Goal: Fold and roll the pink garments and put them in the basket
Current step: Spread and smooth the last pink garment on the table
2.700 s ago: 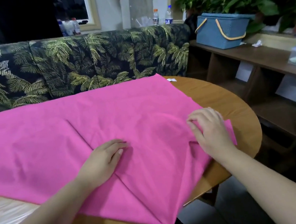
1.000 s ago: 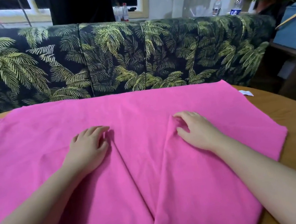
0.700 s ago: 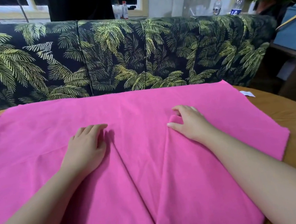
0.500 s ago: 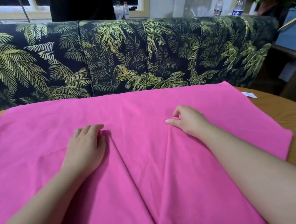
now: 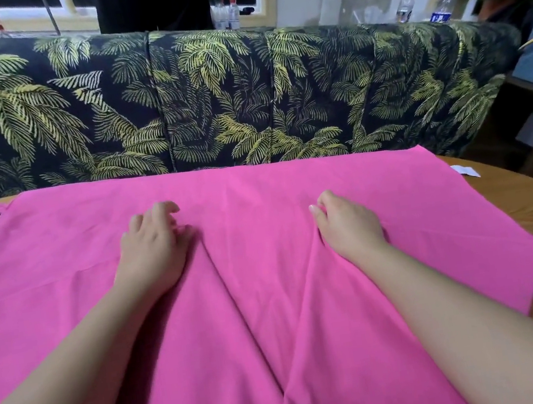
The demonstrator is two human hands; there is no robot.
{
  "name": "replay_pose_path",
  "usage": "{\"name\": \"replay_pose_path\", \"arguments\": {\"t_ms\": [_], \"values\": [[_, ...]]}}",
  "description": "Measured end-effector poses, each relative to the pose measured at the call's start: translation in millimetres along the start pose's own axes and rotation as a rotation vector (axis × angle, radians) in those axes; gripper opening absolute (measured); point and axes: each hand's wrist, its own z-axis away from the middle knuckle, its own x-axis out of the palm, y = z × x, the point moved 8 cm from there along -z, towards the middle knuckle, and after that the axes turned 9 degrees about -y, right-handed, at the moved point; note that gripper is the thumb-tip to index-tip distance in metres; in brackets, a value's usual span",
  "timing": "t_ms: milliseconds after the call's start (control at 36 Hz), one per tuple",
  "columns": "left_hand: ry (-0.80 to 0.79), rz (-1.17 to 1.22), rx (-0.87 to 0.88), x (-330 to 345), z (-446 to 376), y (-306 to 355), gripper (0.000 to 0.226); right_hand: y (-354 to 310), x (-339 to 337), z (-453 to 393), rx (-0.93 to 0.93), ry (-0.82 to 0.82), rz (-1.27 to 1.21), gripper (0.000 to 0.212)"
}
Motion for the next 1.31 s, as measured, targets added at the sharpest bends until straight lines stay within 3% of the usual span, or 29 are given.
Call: {"name": "replay_pose_path", "arguments": {"t_ms": [83, 194, 639, 750, 861, 972, 1139, 1306], "values": [[-0.191, -0.151, -0.029, 17, 1, 4, 0.072, 4, 4, 3, -0.006, -0.007, 0.027, 0.031], [-0.34, -0.256, -0.038, 25, 9, 3, 0.069, 9, 16, 13, -0.026, -0.164, 0.002, 0.049], [-0.358, -0.281, -0.034, 10, 138, 23, 0.068, 19, 16, 141, -0.054, -0.258, -0.007, 0.053], [-0.354, -0.253, -0.022, 1, 183, 31, 0.091, 20, 13, 179, -0.061, -0.258, -0.018, 0.053], [-0.355, -0.214, 0.002, -7, 225, 38, 0.09, 21, 8, 214, -0.061, -0.247, -0.074, 0.049], [-0.418, -0.148, 0.052, -8, 253, 41, 0.109, 24, 4, 236, -0.063, -0.252, -0.15, 0.042], [-0.561, 0.055, 0.312, -14, 268, 53, 0.061, 29, -13, 252, -0.072, -0.135, -0.355, 0.014], [-0.496, -0.033, 0.476, -23, 277, 79, 0.038, 23, -23, 268, -0.06, -0.048, -0.385, 0.011]]}}
